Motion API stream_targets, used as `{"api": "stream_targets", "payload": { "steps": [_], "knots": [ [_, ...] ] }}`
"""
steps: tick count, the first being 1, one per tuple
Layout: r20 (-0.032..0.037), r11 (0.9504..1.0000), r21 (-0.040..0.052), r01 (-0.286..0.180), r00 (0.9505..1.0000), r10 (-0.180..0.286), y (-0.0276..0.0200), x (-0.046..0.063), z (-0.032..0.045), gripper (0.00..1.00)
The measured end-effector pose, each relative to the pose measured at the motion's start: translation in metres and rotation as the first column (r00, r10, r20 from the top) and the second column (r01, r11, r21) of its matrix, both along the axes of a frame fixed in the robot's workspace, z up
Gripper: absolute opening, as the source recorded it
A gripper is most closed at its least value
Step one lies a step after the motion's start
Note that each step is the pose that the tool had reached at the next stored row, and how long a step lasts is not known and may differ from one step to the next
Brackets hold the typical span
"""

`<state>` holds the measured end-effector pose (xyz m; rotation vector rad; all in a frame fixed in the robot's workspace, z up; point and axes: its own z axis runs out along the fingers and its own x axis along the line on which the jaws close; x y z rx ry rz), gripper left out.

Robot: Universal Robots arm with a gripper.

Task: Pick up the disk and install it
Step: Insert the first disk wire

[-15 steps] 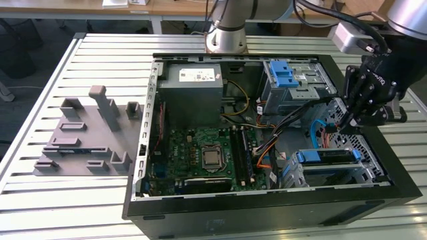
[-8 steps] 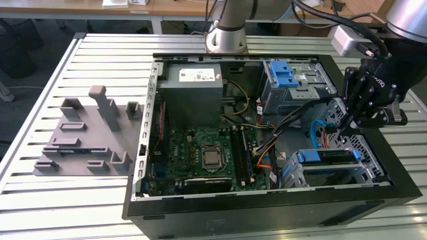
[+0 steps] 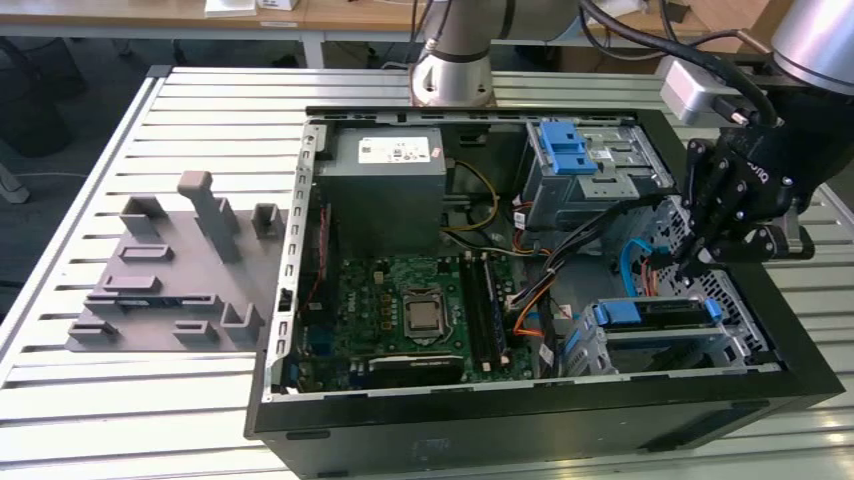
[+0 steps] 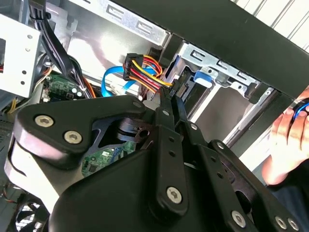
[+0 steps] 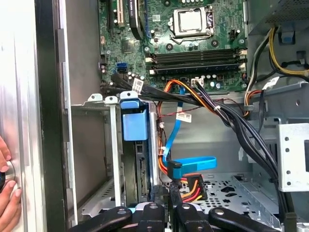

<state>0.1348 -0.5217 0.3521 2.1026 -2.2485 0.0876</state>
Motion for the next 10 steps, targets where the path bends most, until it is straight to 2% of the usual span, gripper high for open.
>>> {"api": "stream_targets", "payload": {
  "steps": [10],
  "knots": [
    [0.0069,0.9999,0.0027,-0.017,0.9998,0.017,-0.0081,-0.0026,-0.0016,0.16]
  ]
}}
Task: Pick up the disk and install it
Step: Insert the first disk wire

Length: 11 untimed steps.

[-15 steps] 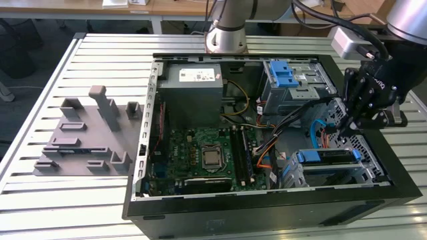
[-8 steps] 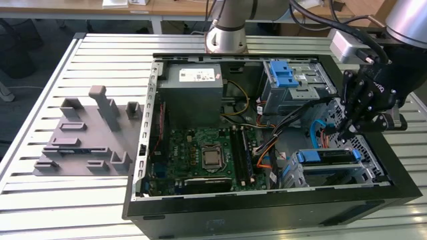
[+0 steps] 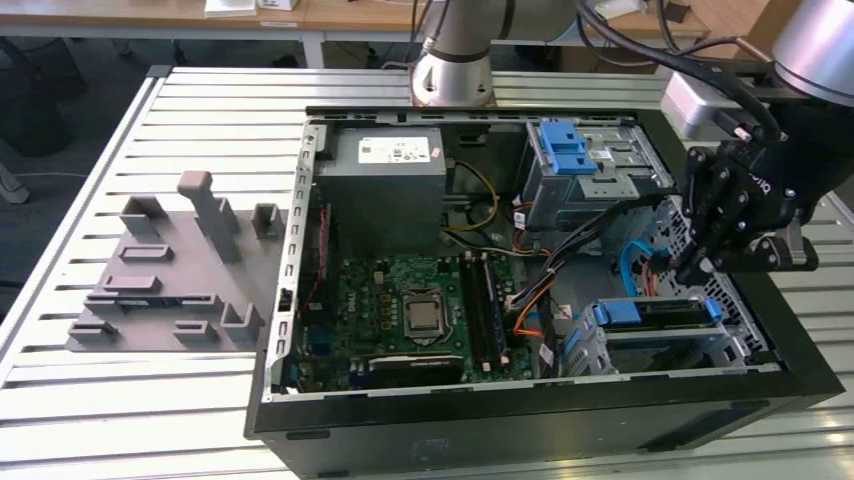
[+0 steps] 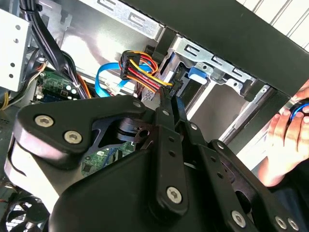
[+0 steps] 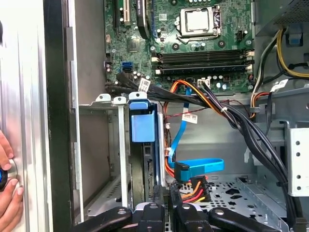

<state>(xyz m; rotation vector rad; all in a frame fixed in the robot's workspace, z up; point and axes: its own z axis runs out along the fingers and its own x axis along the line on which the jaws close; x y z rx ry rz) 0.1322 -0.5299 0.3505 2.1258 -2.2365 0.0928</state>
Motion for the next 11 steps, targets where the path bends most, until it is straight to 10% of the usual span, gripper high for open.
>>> {"api": "stream_targets", "payload": {
  "steps": [11],
  "knots": [
    [0.0129,0.9996,0.0042,-0.029,0.9995,0.029,-0.0032,-0.0049,-0.0018,0.16]
  ]
}}
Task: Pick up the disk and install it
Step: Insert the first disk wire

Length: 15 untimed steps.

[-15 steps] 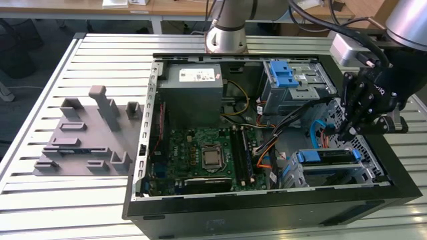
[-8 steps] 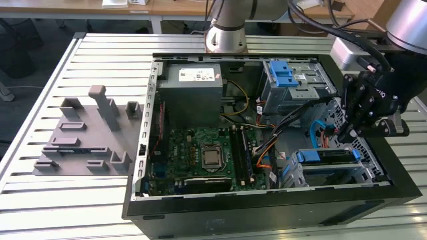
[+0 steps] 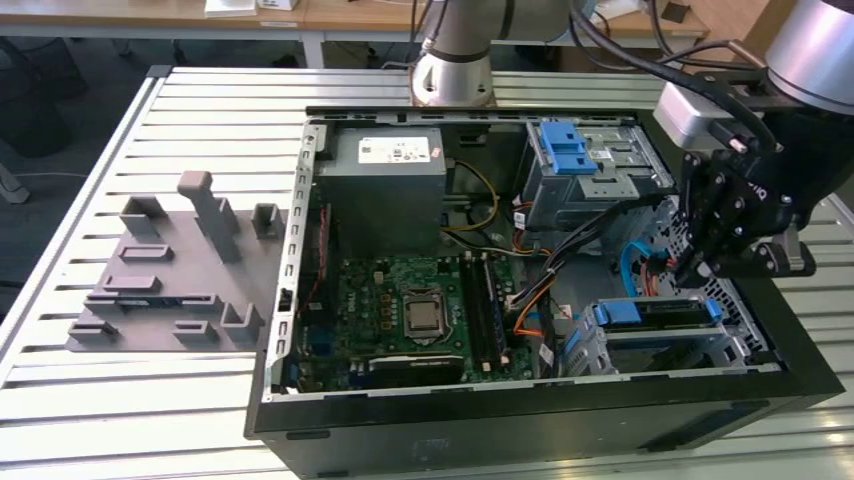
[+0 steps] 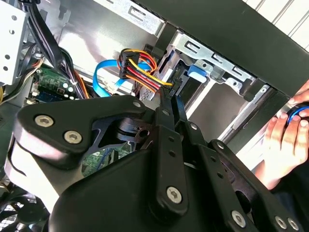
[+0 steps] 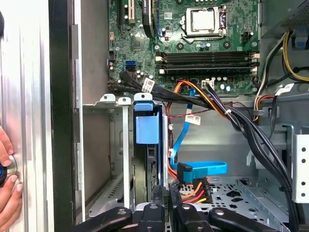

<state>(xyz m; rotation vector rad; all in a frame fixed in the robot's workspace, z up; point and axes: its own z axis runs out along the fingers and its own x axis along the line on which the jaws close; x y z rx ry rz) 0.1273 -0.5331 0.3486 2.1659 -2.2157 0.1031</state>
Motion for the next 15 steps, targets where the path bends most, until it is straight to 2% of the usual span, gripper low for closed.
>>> {"api": "stream_targets", "payload": {
  "steps": [8,15],
  "knots": [
    [0.0019,1.0000,0.0014,-0.010,1.0000,0.010,-0.0042,-0.0002,-0.0026,0.16],
    [0.0087,0.9997,0.0026,-0.024,0.9997,0.024,-0.0048,-0.0028,-0.0037,0.16]
  ]
}}
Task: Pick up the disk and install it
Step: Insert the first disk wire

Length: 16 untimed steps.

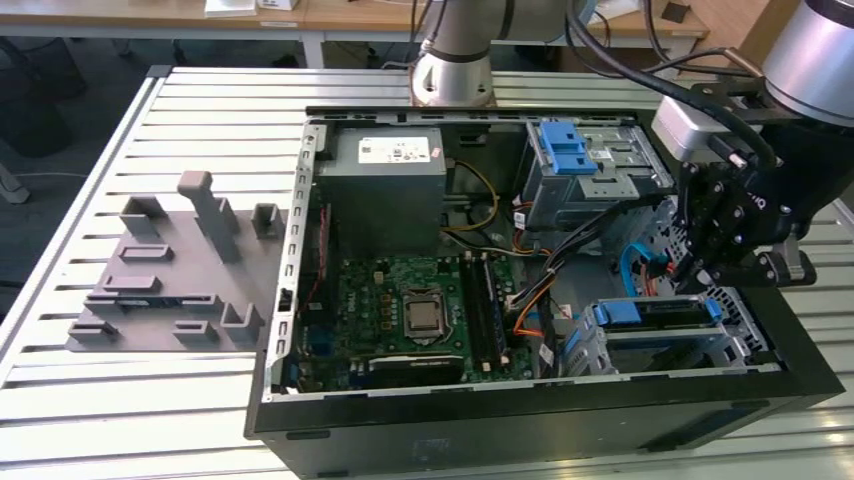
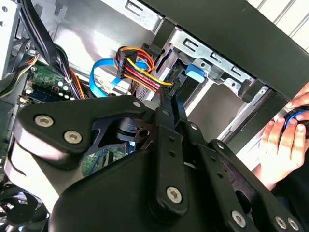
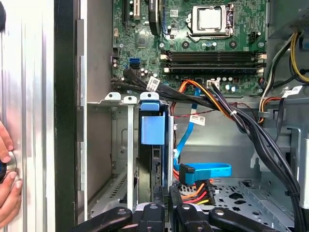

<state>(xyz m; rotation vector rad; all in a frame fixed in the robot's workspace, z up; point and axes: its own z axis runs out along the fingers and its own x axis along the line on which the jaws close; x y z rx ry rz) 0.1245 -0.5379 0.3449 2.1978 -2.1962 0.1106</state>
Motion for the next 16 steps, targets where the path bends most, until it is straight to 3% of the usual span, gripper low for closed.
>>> {"api": "stream_targets", "payload": {
  "steps": [13,16],
  "knots": [
    [0.0042,0.9996,0.0004,-0.028,0.9996,0.028,-0.0012,-0.0030,-0.0040,0.16],
    [0.0121,0.9991,0.0000,-0.042,0.9991,0.042,-0.0012,-0.0036,-0.0043,0.16]
  ]
}}
